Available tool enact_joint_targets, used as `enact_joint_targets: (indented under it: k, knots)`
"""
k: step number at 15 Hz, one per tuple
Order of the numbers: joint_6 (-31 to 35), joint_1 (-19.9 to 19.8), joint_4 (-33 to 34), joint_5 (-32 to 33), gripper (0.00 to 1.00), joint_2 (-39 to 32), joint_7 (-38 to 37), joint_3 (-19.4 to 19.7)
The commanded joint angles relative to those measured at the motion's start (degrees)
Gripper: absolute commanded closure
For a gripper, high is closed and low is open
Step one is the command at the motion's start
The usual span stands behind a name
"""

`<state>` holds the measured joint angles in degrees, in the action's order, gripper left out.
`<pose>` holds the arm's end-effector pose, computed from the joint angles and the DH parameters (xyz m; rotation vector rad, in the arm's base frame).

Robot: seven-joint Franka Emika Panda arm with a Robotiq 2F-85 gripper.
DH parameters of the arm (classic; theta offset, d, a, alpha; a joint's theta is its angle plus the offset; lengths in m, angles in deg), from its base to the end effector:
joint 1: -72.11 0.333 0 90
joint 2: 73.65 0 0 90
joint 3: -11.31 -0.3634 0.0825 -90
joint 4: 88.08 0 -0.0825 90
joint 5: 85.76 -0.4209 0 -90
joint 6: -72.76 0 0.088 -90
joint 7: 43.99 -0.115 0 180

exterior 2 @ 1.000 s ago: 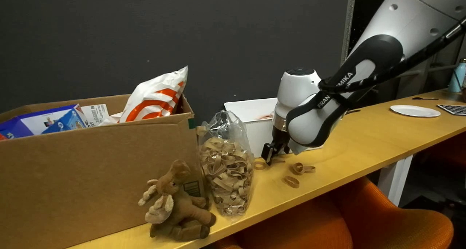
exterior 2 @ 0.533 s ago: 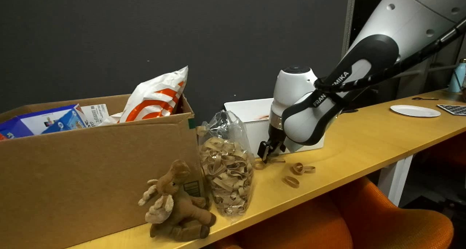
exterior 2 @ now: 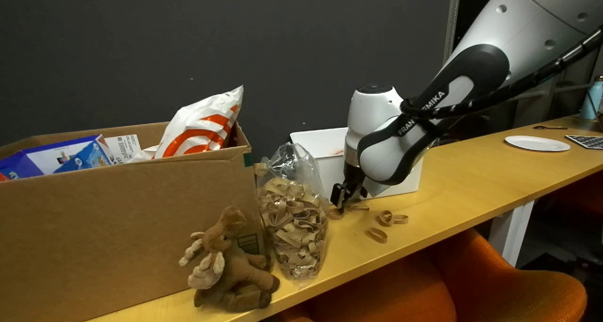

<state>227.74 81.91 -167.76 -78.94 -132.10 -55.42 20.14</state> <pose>0.8127 0.0482 0.1155 2.9526 0.0159 0.4734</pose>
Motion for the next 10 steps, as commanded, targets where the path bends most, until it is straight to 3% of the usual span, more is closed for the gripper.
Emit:
enact_joint_targets:
  k: [1, 4, 5, 6, 8, 10]
  knots:
    - [-2.0, -0.5, 3.7, -0.3, 0.0, -2.2, 0.7, -1.0]
    - [-2.3, -0.4, 5.0, -0.2, 0.0, -3.5, 0.7, -1.3]
    - [-2.2, -0.3, 5.4, -0.2, 0.06, -3.9, 0.7, -1.3]
    - [-2.3, -0.3, 5.5, -0.1, 0.28, -3.9, 0.8, -1.3]
    - [-2.2, -0.2, 5.6, -0.1, 0.31, -4.0, 0.8, -1.3]
    - [-2.1, -0.2, 5.5, -0.1, 0.46, -3.9, 0.7, -1.4]
